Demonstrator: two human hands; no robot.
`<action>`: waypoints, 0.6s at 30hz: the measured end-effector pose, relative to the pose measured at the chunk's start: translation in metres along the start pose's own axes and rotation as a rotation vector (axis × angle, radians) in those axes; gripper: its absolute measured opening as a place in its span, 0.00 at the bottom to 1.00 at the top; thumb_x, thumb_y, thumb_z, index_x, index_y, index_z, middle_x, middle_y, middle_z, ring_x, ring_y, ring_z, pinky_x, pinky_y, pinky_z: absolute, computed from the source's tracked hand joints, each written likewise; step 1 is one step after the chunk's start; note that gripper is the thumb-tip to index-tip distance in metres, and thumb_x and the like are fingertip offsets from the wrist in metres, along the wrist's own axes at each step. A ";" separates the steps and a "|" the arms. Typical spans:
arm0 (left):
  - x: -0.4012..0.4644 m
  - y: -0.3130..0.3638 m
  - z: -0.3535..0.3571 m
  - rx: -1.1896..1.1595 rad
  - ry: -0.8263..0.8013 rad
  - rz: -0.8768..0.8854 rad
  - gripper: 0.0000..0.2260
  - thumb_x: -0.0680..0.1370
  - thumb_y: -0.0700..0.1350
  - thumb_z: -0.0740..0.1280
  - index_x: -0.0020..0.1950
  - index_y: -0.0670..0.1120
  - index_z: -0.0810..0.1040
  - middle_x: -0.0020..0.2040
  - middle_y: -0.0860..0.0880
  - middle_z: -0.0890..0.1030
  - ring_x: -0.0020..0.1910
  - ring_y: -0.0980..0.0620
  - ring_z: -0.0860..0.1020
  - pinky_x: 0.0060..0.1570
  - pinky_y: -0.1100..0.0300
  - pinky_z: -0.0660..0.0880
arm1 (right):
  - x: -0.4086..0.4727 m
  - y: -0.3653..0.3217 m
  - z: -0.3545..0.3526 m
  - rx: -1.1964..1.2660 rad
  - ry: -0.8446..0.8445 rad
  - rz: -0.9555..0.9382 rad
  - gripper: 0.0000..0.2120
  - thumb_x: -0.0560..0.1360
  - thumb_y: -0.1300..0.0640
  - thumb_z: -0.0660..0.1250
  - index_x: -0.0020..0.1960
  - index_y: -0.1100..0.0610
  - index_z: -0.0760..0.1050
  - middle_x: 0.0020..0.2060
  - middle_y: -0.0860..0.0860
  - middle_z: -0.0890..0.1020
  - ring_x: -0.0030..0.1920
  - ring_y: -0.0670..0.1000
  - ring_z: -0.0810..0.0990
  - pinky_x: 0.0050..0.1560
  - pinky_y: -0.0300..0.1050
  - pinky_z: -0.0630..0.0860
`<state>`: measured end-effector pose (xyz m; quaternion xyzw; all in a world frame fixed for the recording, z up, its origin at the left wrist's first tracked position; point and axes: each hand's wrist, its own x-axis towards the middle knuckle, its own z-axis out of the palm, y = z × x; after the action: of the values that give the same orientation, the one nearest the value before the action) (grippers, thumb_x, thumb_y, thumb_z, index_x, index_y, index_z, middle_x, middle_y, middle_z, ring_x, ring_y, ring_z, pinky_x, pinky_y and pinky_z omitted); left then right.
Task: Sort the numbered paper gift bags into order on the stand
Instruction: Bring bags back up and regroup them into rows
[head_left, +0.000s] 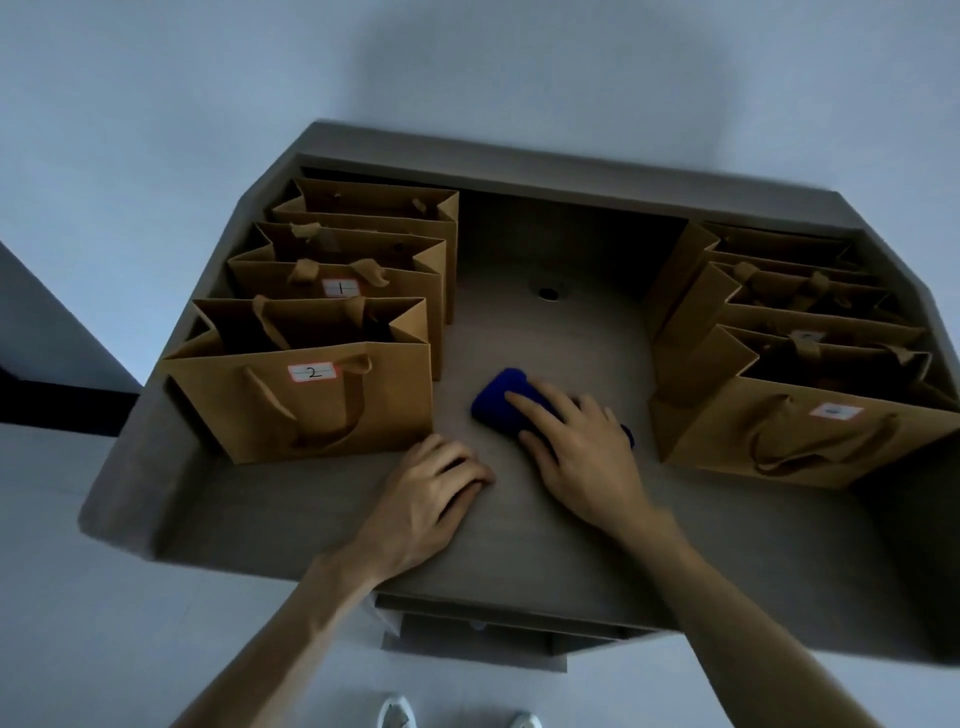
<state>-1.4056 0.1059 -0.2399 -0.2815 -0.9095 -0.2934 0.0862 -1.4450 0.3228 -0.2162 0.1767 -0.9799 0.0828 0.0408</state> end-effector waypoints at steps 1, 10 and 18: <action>0.000 -0.001 0.000 -0.005 0.002 -0.004 0.13 0.81 0.50 0.58 0.57 0.48 0.80 0.54 0.50 0.77 0.54 0.54 0.72 0.54 0.60 0.71 | -0.017 -0.001 0.001 -0.007 0.036 -0.011 0.22 0.82 0.43 0.52 0.75 0.42 0.62 0.76 0.48 0.65 0.65 0.54 0.72 0.61 0.54 0.72; 0.009 -0.004 0.002 -0.027 -0.114 0.042 0.15 0.83 0.51 0.55 0.65 0.51 0.75 0.64 0.53 0.73 0.65 0.56 0.70 0.64 0.60 0.70 | 0.025 0.017 0.008 -0.012 0.028 0.098 0.23 0.82 0.46 0.53 0.76 0.42 0.58 0.76 0.49 0.64 0.68 0.56 0.68 0.65 0.55 0.69; 0.044 -0.008 0.005 -0.050 -0.177 0.151 0.14 0.83 0.50 0.58 0.67 0.51 0.73 0.66 0.52 0.72 0.67 0.57 0.68 0.68 0.63 0.65 | 0.162 0.066 0.010 0.060 0.165 0.611 0.21 0.83 0.51 0.55 0.76 0.48 0.62 0.75 0.55 0.65 0.71 0.63 0.65 0.69 0.62 0.62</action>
<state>-1.4462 0.1234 -0.2334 -0.3763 -0.8822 -0.2824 0.0203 -1.6199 0.3274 -0.2179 -0.1320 -0.9782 0.1342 0.0880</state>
